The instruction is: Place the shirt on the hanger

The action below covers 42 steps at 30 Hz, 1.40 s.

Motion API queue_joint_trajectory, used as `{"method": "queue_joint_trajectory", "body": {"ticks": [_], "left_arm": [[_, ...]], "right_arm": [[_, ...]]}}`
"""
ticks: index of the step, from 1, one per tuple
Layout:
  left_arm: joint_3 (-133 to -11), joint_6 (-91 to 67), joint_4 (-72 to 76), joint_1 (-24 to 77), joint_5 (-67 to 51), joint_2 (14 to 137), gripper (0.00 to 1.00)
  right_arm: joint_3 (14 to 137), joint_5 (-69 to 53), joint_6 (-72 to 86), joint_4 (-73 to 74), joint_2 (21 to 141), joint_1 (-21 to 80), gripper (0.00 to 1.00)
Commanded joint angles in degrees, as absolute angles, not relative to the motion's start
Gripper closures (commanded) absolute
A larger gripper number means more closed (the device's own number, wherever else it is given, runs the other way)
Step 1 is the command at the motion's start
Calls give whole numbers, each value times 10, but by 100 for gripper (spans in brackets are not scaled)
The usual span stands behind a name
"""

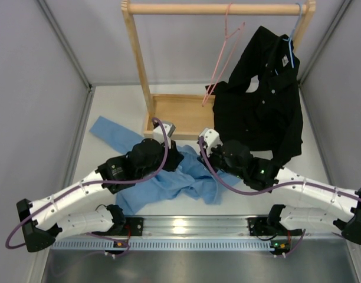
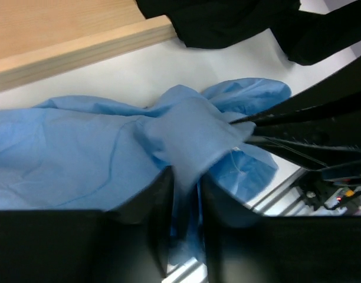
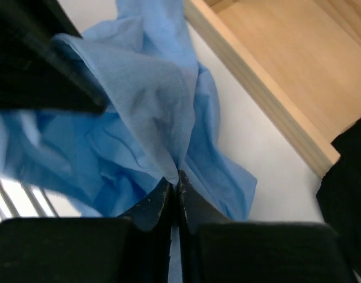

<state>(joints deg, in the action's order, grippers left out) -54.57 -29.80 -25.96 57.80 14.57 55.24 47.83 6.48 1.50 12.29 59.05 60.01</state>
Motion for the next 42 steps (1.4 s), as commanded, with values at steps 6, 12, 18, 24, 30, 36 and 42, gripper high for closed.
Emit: {"method": "queue_joint_trajectory", "body": {"ticks": [6, 12, 18, 24, 30, 36, 42], "left_arm": [[-677, -229, -324, 580, 96, 530, 2], [-786, -209, -405, 643, 218, 609, 13], [-856, -230, -467, 800, 455, 686, 39], [-846, -246, -476, 809, 503, 708, 38], [-798, -278, -494, 807, 555, 689, 32], [-783, -209, -451, 783, 544, 694, 40], [-734, -136, -351, 674, 326, 643, 45]], "right_arm": [[603, 187, -6, 149, 586, 606, 100], [706, 235, 24, 281, 633, 605, 100], [756, 265, 49, 353, 672, 602, 100], [754, 217, 32, 357, 667, 598, 100], [736, 146, 29, 356, 635, 572, 100], [740, 102, 20, 357, 626, 570, 100], [737, 80, 14, 358, 622, 570, 100]]}}
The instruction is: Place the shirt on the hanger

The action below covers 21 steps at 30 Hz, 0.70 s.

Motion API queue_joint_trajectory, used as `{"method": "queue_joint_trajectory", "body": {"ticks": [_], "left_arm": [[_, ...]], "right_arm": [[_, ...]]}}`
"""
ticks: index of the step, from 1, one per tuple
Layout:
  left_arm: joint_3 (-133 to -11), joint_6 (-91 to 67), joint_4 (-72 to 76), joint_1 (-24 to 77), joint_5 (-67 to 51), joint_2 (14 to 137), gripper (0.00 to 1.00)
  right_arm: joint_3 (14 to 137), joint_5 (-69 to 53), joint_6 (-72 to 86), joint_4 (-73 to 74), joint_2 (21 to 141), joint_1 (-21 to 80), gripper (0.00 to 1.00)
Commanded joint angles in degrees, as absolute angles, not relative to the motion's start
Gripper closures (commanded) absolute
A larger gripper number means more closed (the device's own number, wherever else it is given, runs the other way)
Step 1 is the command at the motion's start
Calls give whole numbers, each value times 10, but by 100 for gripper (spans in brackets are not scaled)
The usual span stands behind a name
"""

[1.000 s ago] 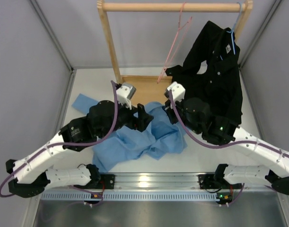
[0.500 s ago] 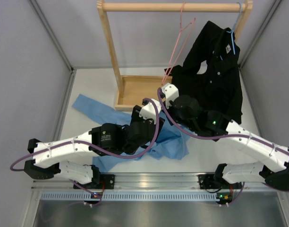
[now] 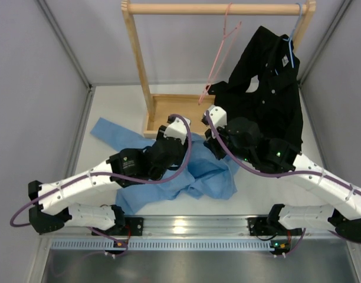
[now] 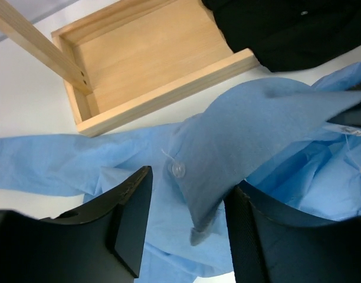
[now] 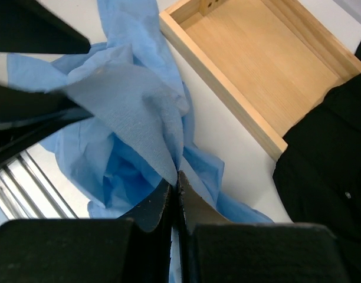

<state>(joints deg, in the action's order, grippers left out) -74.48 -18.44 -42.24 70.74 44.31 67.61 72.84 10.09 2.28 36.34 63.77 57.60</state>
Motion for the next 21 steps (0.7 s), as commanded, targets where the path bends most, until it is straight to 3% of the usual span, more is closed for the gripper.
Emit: {"method": "queue_joint_trajectory", "body": {"ticks": [1, 3, 5, 10, 16, 21], "left_arm": [[-723, -134, -346, 669, 307, 638, 47], [-715, -128, -336, 668, 269, 636, 51], [-708, -129, -330, 667, 267, 637, 70], [-723, -118, -330, 668, 243, 634, 93], [-802, -98, -371, 669, 232, 628, 98], [-857, -96, -473, 669, 279, 655, 85]], "right_arm": [[737, 81, 14, 357, 621, 570, 100], [738, 81, 13, 357, 621, 569, 100], [744, 79, 16, 357, 621, 567, 100], [758, 84, 32, 358, 628, 555, 100], [778, 100, 49, 391, 669, 501, 100], [770, 70, 51, 391, 681, 468, 100]]}}
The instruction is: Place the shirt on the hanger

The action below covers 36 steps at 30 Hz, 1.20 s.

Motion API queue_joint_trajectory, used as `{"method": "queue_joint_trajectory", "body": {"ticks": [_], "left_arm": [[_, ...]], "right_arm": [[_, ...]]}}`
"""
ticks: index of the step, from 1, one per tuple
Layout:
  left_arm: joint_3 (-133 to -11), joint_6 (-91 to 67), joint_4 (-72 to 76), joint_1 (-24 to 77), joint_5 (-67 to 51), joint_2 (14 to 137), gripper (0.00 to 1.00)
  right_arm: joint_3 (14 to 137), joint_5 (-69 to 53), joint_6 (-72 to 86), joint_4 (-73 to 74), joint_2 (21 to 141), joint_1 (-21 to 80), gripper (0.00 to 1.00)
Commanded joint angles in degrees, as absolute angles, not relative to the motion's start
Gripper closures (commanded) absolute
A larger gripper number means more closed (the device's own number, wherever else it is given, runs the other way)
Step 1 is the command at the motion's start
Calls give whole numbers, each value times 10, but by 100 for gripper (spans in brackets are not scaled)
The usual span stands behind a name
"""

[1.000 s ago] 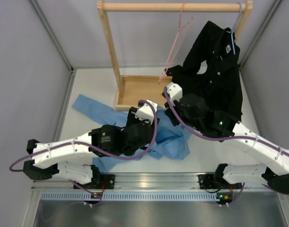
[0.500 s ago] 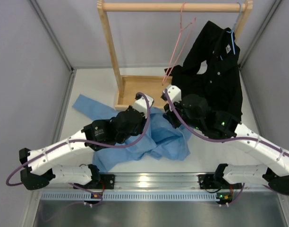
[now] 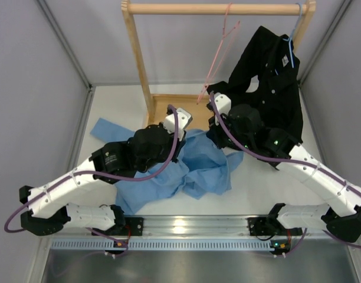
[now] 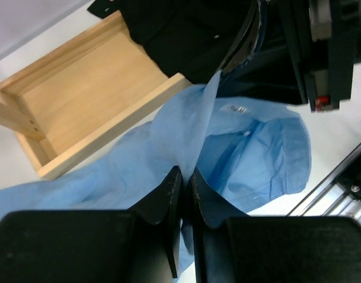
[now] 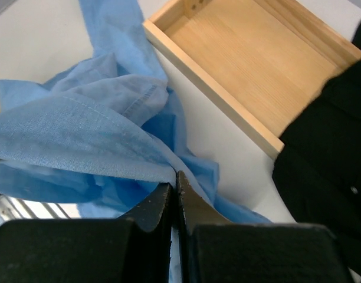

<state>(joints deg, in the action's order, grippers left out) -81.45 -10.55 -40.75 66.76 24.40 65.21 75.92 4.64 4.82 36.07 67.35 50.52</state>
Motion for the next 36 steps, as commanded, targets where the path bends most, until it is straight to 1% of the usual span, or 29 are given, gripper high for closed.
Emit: {"method": "queue_joint_trajectory", "body": {"ticks": [1, 3, 4, 6, 7, 8, 9, 10, 12, 14, 16, 17, 18, 22, 26, 27, 28, 29, 30, 31, 33, 35, 36], "left_arm": [[-857, -98, -485, 669, 286, 669, 85], [-845, -101, -498, 669, 293, 681, 85], [-840, -105, -497, 669, 293, 684, 88], [-837, -105, -497, 669, 283, 689, 89], [-839, -105, -496, 669, 280, 697, 83], [-843, -105, -496, 669, 277, 701, 72], [-847, -105, -494, 669, 274, 707, 47], [-847, -103, -489, 669, 272, 712, 33], [-842, -92, -471, 669, 268, 712, 17], [-835, -72, -445, 669, 266, 709, 16], [-826, -67, -431, 669, 274, 707, 20], [-824, -61, -418, 669, 279, 706, 24], [-819, -59, -415, 669, 284, 707, 34], [-806, -54, -400, 664, 301, 706, 54], [-782, -53, -380, 657, 288, 706, 54], [-779, -54, -376, 657, 280, 707, 61], [-773, -60, -375, 656, 274, 708, 87], [-771, -62, -374, 656, 270, 706, 96], [-767, -66, -372, 656, 267, 702, 100], [-762, -77, -372, 656, 269, 700, 100], [-756, -97, -374, 656, 276, 685, 100], [-736, -139, -372, 656, 286, 671, 100], [-727, -154, -372, 656, 292, 658, 100]], "right_arm": [[771, 61, 51, 391, 680, 468, 100], [772, 43, 52, 390, 674, 468, 100], [775, 42, 53, 390, 672, 468, 100], [777, 34, 52, 391, 671, 468, 100], [779, 32, 51, 391, 671, 468, 100], [780, 27, 50, 391, 671, 468, 100], [780, 21, 50, 390, 671, 468, 100], [778, 18, 49, 391, 670, 468, 100], [776, 16, 49, 391, 672, 468, 100], [773, 10, 48, 391, 672, 468, 100], [771, 4, 48, 390, 673, 468, 100], [770, 4, 48, 390, 673, 468, 100], [769, 4, 48, 390, 672, 468, 100], [759, -18, 48, 383, 661, 469, 100], [745, -30, 51, 369, 650, 469, 100], [743, -33, 52, 365, 643, 468, 100], [737, -35, 52, 360, 640, 468, 100], [736, -35, 52, 355, 638, 468, 100], [735, -34, 54, 353, 635, 468, 100], [734, -34, 55, 352, 632, 468, 100], [734, -17, 66, 350, 624, 468, 62], [733, -3, 79, 345, 613, 468, 33], [731, 27, 97, 335, 596, 468, 24]]}}
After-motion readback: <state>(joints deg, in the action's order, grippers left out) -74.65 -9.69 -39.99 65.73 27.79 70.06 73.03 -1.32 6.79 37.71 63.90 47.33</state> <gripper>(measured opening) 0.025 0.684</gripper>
